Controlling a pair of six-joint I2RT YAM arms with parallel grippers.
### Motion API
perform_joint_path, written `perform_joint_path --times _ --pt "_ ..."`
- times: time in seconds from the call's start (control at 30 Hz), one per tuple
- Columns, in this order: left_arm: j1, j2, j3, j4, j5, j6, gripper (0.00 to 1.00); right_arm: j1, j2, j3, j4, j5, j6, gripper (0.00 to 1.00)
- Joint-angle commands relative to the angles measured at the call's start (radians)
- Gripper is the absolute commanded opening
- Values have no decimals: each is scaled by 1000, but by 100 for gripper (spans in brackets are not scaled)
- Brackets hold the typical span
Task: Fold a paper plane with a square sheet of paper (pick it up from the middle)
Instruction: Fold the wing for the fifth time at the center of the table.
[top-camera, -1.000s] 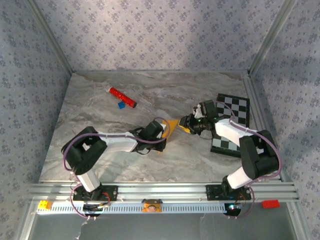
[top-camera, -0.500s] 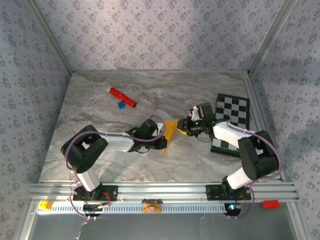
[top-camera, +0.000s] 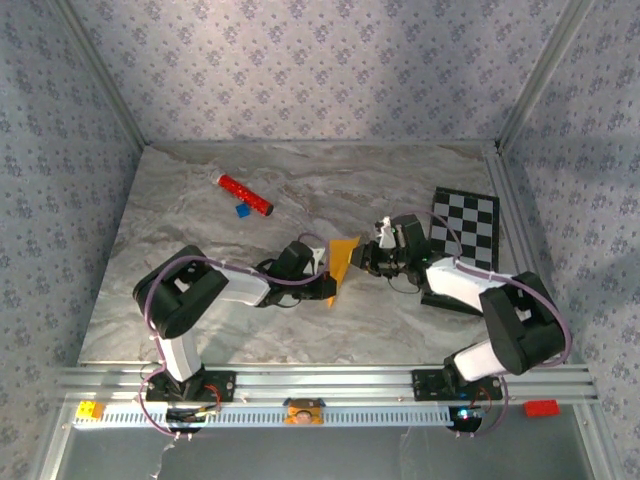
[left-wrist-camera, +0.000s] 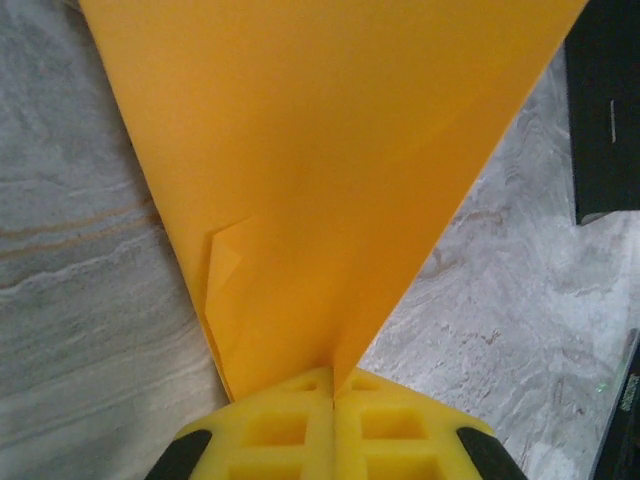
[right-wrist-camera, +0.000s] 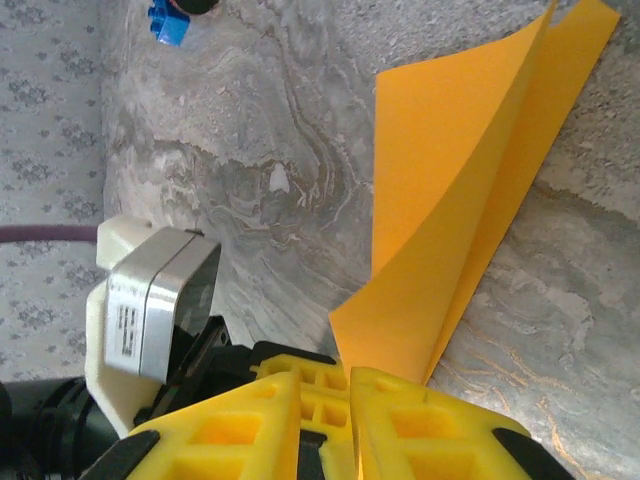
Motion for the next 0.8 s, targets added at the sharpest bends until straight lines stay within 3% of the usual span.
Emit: perform_joint_path --times 0.0,0.23,0.53,0.77 --pt "2 40 -18 81 32 -32 0 -6 -18 17 -23 14 -76 21" --pt "8 72 -40 166 68 -95 0 -6 67 18 59 -133 -59 20" --pt "22 110 -89 309 110 -187 0 12 131 47 69 -170 -82 19" --pt "24 99 -112 315 117 -198 0 13 173 66 73 -177 -84 18"
